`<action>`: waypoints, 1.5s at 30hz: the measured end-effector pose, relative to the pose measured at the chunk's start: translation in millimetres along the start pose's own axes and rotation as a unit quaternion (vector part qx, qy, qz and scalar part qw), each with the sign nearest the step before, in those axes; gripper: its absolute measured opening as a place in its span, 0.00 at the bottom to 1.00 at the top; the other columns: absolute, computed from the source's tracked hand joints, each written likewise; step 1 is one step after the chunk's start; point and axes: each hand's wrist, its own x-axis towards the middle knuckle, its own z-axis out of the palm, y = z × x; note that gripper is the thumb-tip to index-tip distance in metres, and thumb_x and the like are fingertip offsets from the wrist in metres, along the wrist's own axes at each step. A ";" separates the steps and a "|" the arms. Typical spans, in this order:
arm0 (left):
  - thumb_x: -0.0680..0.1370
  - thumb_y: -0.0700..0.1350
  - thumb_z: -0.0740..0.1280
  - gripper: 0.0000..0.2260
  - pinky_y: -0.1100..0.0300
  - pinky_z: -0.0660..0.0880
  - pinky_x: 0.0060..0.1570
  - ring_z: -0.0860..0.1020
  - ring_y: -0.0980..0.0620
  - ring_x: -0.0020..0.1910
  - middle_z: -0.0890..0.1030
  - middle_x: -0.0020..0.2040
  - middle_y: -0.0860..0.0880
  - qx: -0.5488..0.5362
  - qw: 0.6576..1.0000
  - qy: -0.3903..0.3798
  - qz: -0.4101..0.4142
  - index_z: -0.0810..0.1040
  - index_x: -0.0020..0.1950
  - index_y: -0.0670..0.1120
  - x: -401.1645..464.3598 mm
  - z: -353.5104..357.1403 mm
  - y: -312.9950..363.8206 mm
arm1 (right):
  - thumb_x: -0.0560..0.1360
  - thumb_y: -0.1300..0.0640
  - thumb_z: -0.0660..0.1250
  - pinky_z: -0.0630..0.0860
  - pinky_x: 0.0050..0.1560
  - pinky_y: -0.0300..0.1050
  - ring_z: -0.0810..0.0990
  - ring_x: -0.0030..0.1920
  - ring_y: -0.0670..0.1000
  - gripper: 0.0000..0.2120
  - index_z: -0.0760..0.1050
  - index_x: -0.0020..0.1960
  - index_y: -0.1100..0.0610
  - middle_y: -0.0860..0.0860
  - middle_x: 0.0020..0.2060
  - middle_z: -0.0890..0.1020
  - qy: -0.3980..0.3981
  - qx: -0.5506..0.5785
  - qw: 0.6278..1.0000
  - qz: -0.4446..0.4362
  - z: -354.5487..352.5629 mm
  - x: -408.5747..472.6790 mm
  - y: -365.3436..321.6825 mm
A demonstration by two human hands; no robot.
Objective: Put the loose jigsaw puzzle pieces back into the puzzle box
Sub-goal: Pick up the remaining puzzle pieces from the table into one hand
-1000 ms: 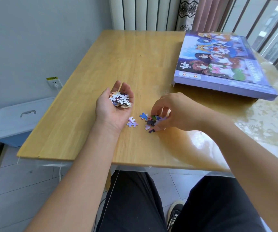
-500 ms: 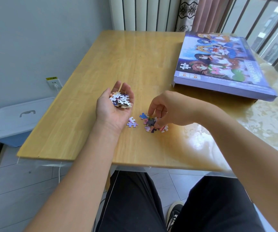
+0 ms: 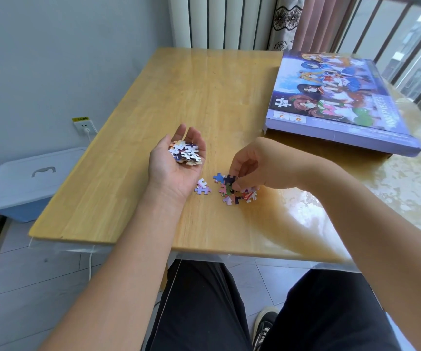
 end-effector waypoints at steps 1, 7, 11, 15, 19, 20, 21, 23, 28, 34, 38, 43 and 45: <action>0.85 0.47 0.55 0.17 0.56 0.79 0.42 0.81 0.46 0.40 0.81 0.43 0.41 0.002 1.000 0.001 -0.001 0.79 0.52 0.38 0.4 0.1 -0.1 | 0.71 0.60 0.78 0.81 0.39 0.42 0.83 0.34 0.49 0.04 0.84 0.44 0.54 0.51 0.36 0.87 0.006 0.050 0.999 -0.002 -1.5 -0.3 -0.8; 0.86 0.48 0.53 0.18 0.55 0.77 0.51 0.82 0.45 0.45 0.82 0.48 0.41 0.041 0.999 0.013 0.008 0.79 0.52 0.40 0.3 0.4 -1.1 | 0.70 0.66 0.78 0.80 0.39 0.36 0.83 0.37 0.48 0.06 0.82 0.45 0.63 0.55 0.37 0.85 0.074 0.336 0.939 0.004 -11.6 29.2 -36.0; 0.86 0.48 0.53 0.17 0.53 0.75 0.58 0.80 0.45 0.53 0.81 0.53 0.40 0.055 0.998 0.024 0.010 0.79 0.53 0.42 -0.9 1.1 -0.2 | 0.68 0.67 0.79 0.84 0.50 0.48 0.87 0.43 0.54 0.16 0.80 0.53 0.70 0.59 0.43 0.86 0.108 0.318 0.941 0.035 -3.4 47.5 -61.6; 0.86 0.47 0.53 0.18 0.51 0.79 0.50 0.82 0.44 0.41 0.82 0.44 0.40 0.007 1.000 0.012 0.012 0.78 0.51 0.40 -2.7 2.3 1.2 | 0.69 0.59 0.80 0.84 0.48 0.52 0.87 0.40 0.55 0.16 0.82 0.53 0.63 0.57 0.44 0.86 0.228 0.173 0.958 -0.030 -0.9 31.1 -55.8; 0.86 0.47 0.53 0.18 0.51 0.79 0.48 0.81 0.42 0.40 0.81 0.41 0.39 -0.033 0.999 0.000 0.006 0.78 0.50 0.37 -2.2 2.8 0.1 | 0.65 0.49 0.83 0.81 0.49 0.48 0.84 0.45 0.46 0.21 0.83 0.56 0.49 0.42 0.46 0.83 0.072 -0.116 0.991 0.002 -8.1 -13.7 -26.8; 0.86 0.48 0.53 0.19 0.51 0.79 0.47 0.81 0.42 0.39 0.81 0.41 0.39 -0.039 0.999 -0.002 0.003 0.78 0.50 0.37 -2.0 3.2 0.1 | 0.64 0.48 0.83 0.81 0.50 0.48 0.82 0.47 0.45 0.24 0.82 0.58 0.48 0.42 0.48 0.82 0.028 -0.153 0.987 0.026 -7.1 -22.0 -19.4; 0.86 0.50 0.52 0.20 0.51 0.79 0.47 0.81 0.42 0.38 0.81 0.40 0.40 -0.042 0.999 -0.002 0.000 0.78 0.50 0.37 -1.9 3.5 -0.5 | 0.63 0.49 0.83 0.81 0.50 0.47 0.82 0.48 0.44 0.25 0.82 0.59 0.48 0.42 0.49 0.81 0.010 -0.170 0.985 0.039 -5.5 -28.1 -13.1; 0.86 0.51 0.51 0.22 0.51 0.79 0.46 0.81 0.43 0.38 0.81 0.41 0.40 -0.038 0.999 0.000 0.001 0.78 0.50 0.37 -1.9 2.7 0.1 | 0.64 0.51 0.83 0.80 0.48 0.46 0.82 0.46 0.45 0.23 0.83 0.57 0.49 0.42 0.47 0.82 0.027 -0.156 0.987 0.033 -0.9 -32.5 -6.2; 0.86 0.49 0.52 0.21 0.54 0.79 0.43 0.80 0.45 0.39 0.80 0.43 0.40 -0.030 1.000 0.006 0.004 0.79 0.50 0.38 -2.7 3.3 -0.7 | 0.65 0.55 0.83 0.78 0.42 0.39 0.82 0.42 0.44 0.13 0.84 0.47 0.49 0.43 0.40 0.83 0.040 -0.118 0.992 0.012 -1.6 -27.1 -2.3; 0.86 0.49 0.52 0.21 0.56 0.79 0.41 0.81 0.46 0.39 0.80 0.43 0.41 -0.023 1.000 0.009 0.007 0.79 0.50 0.38 -3.5 1.8 -0.5 | 0.66 0.54 0.82 0.79 0.41 0.41 0.82 0.39 0.46 0.10 0.84 0.45 0.50 0.45 0.38 0.84 0.016 -0.132 0.991 0.015 -2.1 -21.4 0.8; 0.86 0.48 0.53 0.20 0.55 0.79 0.42 0.82 0.45 0.37 0.82 0.40 0.40 -0.031 0.999 0.007 0.010 0.79 0.50 0.37 -2.4 0.3 -1.2 | 0.67 0.49 0.81 0.82 0.45 0.49 0.83 0.41 0.46 0.09 0.83 0.44 0.48 0.44 0.38 0.84 0.018 -0.129 0.991 0.017 -2.2 -24.6 3.5; 0.86 0.49 0.53 0.21 0.55 0.80 0.42 0.82 0.44 0.37 0.81 0.41 0.40 -0.029 1.000 0.005 0.006 0.80 0.50 0.37 -1.7 0.2 0.1 | 0.67 0.53 0.79 0.83 0.45 0.52 0.83 0.38 0.44 0.06 0.82 0.40 0.49 0.44 0.35 0.84 0.056 -0.107 0.993 -0.007 -8.7 -24.7 -6.6; 0.86 0.49 0.53 0.21 0.55 0.80 0.43 0.82 0.44 0.37 0.81 0.42 0.40 -0.022 1.000 0.005 0.003 0.80 0.50 0.37 -1.4 0.5 -0.2 | 0.67 0.54 0.78 0.83 0.44 0.53 0.84 0.38 0.46 0.05 0.82 0.39 0.50 0.45 0.35 0.85 0.083 -0.084 0.993 -0.027 -14.2 -18.4 -18.6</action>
